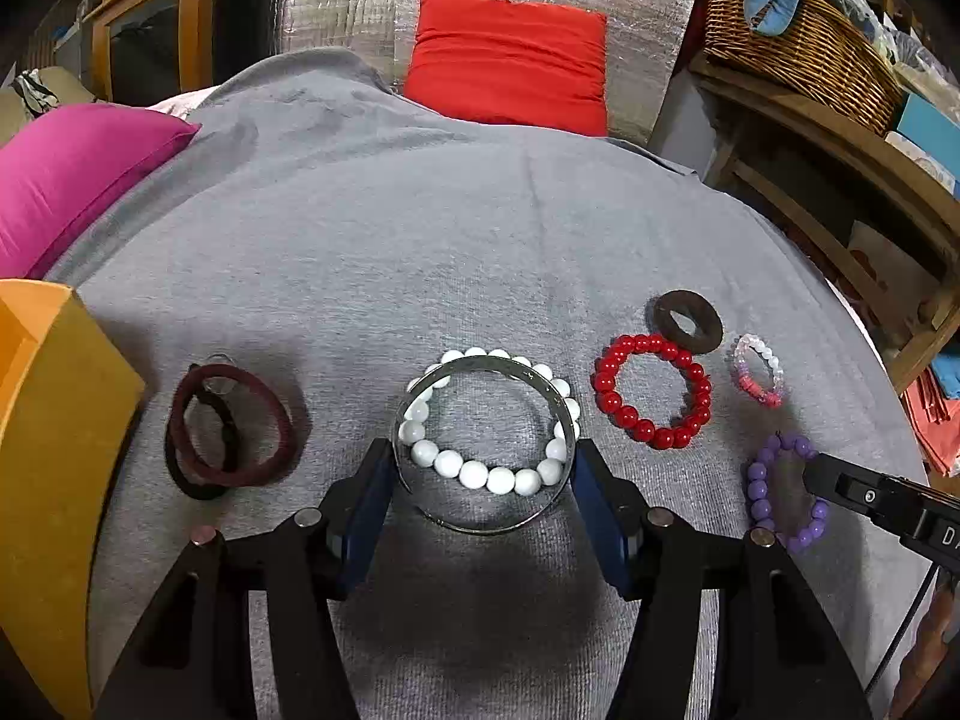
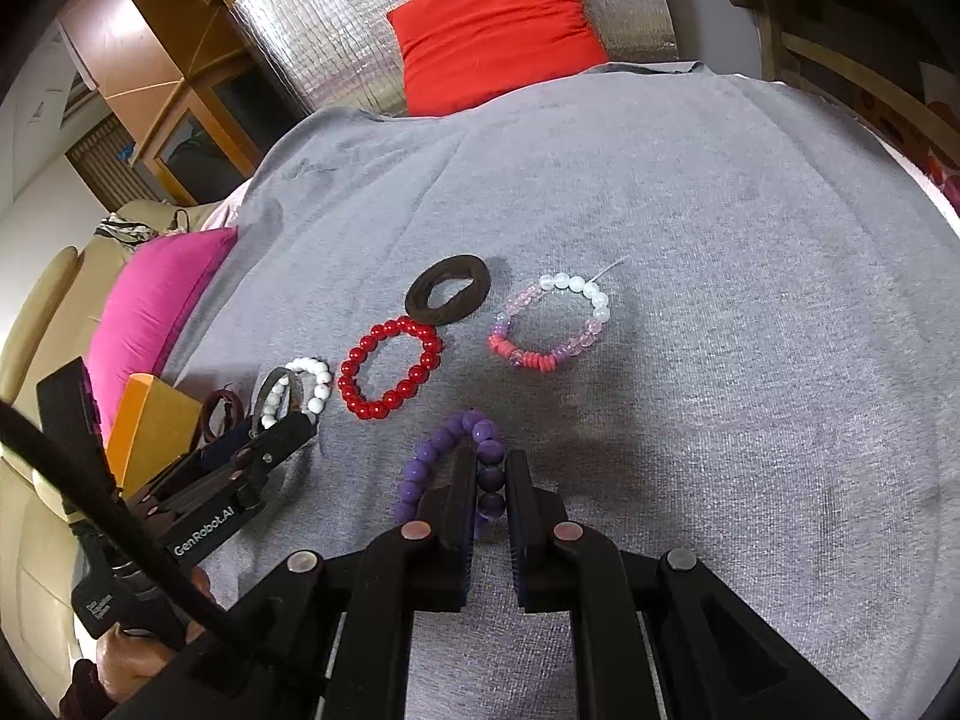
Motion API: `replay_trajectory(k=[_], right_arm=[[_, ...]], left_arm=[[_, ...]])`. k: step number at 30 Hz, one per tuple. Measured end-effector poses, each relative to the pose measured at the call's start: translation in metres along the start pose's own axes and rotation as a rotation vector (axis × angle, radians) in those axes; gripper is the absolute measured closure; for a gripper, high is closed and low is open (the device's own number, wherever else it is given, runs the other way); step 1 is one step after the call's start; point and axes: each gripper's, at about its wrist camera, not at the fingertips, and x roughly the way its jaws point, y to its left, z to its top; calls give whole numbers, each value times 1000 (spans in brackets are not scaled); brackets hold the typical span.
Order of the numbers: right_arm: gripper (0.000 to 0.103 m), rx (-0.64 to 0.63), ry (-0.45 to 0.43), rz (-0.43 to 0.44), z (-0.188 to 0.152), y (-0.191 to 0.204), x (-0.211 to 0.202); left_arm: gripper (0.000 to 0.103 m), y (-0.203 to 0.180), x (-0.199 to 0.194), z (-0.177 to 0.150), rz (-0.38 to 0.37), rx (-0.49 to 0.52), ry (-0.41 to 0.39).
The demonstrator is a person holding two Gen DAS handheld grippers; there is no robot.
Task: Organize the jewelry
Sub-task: 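Grasp the silver bangle with the left tool while the right tool holds the purple bracelet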
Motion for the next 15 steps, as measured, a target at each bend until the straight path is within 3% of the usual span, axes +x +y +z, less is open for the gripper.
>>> replay_trajectory(k=[15], right_arm=[[92, -54, -50, 67, 3, 39, -13]], left_arm=[[42, 1, -61, 3, 39, 30, -114]])
